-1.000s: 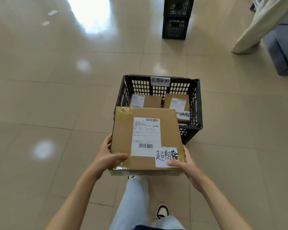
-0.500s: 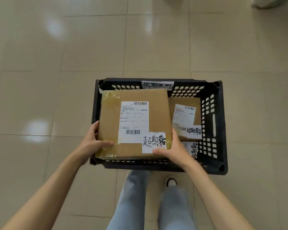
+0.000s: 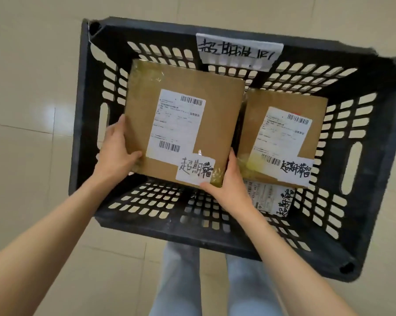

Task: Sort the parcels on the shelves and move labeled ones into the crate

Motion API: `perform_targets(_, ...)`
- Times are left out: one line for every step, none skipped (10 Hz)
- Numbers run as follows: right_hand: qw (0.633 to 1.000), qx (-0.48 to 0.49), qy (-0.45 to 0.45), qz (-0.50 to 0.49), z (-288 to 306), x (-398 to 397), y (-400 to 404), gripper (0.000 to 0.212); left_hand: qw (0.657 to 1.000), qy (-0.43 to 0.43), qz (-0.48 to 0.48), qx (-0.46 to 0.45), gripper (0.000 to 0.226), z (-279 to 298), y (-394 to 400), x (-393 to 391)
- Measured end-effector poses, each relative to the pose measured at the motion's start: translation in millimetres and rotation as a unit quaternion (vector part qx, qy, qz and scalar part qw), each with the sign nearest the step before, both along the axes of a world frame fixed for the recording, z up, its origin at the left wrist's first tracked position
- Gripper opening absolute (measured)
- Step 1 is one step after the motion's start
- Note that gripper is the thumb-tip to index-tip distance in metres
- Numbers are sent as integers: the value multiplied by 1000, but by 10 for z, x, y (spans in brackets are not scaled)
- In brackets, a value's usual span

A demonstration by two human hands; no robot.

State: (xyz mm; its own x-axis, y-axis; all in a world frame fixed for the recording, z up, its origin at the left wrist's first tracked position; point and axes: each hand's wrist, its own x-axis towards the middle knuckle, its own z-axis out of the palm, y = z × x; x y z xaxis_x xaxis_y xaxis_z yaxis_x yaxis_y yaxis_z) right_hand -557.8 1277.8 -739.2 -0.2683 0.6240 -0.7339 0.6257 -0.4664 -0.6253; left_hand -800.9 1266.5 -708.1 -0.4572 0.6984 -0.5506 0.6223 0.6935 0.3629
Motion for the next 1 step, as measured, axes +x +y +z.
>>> perform_targets(995, 32, -38, 81, 344, 53, 49, 109, 998, 59, -9, 24, 94, 322, -27, 161)
